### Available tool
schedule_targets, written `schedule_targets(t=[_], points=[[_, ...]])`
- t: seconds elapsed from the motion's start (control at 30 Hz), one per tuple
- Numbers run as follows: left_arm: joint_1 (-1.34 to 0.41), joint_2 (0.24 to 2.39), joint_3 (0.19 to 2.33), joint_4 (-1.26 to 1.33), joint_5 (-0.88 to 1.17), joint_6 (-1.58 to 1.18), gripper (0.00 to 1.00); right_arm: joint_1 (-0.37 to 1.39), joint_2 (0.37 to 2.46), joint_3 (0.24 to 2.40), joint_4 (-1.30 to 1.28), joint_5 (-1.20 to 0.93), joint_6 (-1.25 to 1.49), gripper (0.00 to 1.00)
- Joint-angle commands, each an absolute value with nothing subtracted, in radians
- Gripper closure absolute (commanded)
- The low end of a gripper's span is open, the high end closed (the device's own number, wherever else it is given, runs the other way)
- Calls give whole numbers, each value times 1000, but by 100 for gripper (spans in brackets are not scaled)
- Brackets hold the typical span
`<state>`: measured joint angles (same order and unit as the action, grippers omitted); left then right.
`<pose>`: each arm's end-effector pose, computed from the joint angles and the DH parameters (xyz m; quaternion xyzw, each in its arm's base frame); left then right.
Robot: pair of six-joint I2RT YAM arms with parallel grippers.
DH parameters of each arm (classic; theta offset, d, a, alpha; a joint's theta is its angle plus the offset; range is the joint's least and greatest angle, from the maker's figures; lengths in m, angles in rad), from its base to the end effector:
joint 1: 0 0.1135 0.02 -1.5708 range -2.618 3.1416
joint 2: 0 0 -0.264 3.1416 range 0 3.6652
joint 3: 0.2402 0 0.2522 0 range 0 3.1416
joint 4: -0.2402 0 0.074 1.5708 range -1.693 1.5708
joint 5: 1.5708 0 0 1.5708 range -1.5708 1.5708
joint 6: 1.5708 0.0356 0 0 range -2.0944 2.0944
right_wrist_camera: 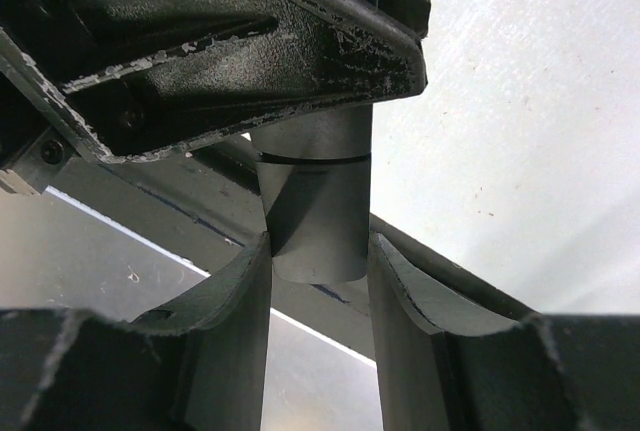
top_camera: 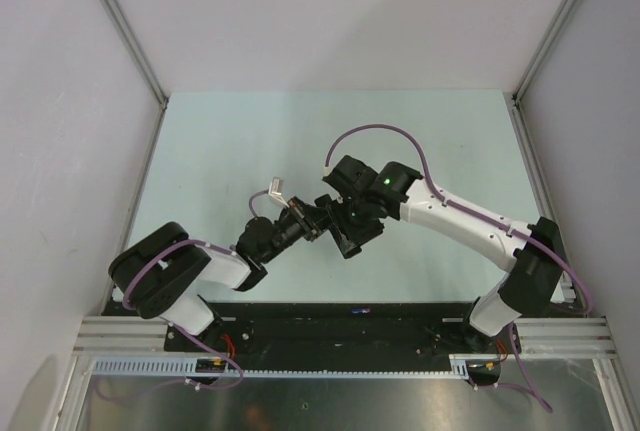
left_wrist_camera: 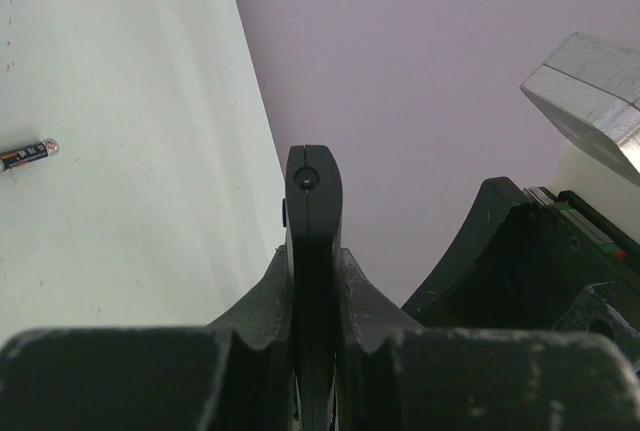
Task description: Load the batteries into the remote control
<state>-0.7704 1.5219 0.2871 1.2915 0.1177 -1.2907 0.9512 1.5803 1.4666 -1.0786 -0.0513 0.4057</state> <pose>0.1791 -0.1797 0.1719 -0.1350 0.6735 -0.6430 0.3386 0.1804 0.2560 0.3075 -0.2691 0.9442 0.1376 0.1306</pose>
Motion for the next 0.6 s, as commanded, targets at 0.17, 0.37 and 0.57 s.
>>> schedule_targets(t=[0.17,0.37,0.57], points=[[-795,1474,288,1678,158,-1312,100,928,1598,1511,-1032,-9,391,100],[-796,1463,293,1678,158,-1344,100,919,1606,1516,-1009,-9,394,100],[-796,1447,301,1678,156,-1361,100,917,1608,1523,-993,-12,396,100]])
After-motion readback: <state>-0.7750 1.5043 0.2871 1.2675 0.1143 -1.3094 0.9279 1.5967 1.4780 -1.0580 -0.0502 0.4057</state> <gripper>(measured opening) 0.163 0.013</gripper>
